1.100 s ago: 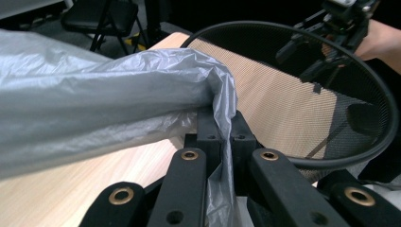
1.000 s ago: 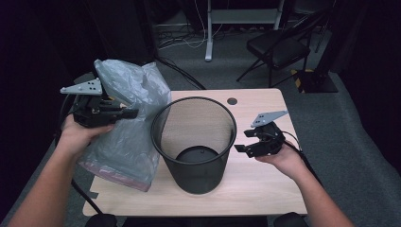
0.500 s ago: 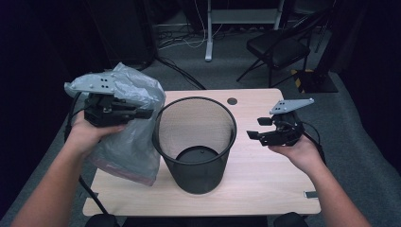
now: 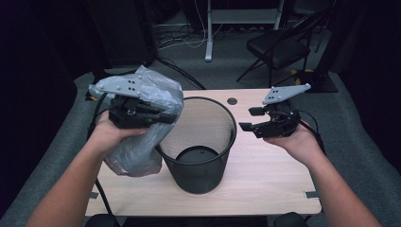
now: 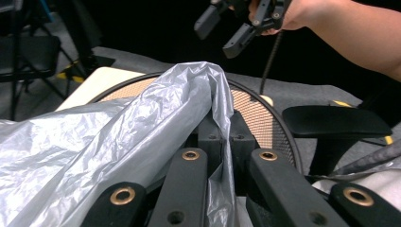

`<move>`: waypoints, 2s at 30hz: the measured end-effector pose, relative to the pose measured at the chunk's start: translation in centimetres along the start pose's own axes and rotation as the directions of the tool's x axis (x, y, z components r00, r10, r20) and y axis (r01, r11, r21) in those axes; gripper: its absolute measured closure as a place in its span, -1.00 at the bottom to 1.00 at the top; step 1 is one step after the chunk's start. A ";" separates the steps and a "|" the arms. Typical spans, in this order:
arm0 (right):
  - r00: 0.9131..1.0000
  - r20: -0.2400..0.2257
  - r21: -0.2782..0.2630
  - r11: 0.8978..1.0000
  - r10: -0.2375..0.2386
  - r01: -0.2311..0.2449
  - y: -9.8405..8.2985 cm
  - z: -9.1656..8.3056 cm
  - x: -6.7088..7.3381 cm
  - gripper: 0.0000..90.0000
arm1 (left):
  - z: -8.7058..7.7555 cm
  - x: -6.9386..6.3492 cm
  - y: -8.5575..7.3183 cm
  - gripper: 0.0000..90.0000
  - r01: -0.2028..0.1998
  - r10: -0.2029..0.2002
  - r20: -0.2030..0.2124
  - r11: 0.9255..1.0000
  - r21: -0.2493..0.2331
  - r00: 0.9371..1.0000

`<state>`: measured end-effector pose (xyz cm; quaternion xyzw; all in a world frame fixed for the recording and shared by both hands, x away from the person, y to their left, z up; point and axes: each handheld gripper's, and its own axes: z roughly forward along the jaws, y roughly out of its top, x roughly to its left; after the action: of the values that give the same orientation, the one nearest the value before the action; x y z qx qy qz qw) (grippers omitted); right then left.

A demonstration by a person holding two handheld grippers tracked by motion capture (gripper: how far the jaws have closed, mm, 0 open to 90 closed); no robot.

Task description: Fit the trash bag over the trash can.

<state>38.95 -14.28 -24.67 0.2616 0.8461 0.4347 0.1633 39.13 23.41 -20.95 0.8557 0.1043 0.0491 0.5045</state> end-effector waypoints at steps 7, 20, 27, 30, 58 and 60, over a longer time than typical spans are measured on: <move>0.997 -0.069 -0.013 1.000 -0.019 0.018 1.2 1.1 0.7 -0.05 | 2.5 -0.4 -0.4 0.95 -0.008 0.006 0.056 1.000 0.020 0.998; 0.984 -0.172 -0.055 0.998 -0.045 0.036 3.1 2.8 1.5 0.02 | 6.0 -0.7 -1.6 0.95 -0.011 0.004 0.134 0.998 0.057 0.991; 0.967 -0.242 -0.079 0.995 -0.078 0.060 4.4 3.1 2.7 0.10 | 6.5 -0.7 -1.8 0.94 -0.008 -0.002 0.130 0.997 0.071 0.992; 0.958 -0.273 -0.087 0.994 -0.091 0.069 4.9 3.4 3.4 0.12 | 6.6 -0.8 -1.8 0.94 -0.014 0.004 0.121 0.997 0.081 0.993; 0.914 -0.352 -0.029 0.978 -0.201 0.204 4.6 5.7 5.2 0.98 | 3.8 -1.1 -2.1 0.30 -0.018 0.015 0.051 0.997 0.073 0.999; 0.912 -0.355 -0.022 0.977 -0.205 0.211 4.1 5.6 5.1 0.98 | 2.4 -1.0 -2.3 0.24 -0.007 0.006 0.020 0.999 0.051 1.000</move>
<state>38.91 -5.68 -24.77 0.0885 0.8884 0.4477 0.0509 38.32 22.20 -24.06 0.8691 0.0977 0.0394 0.4832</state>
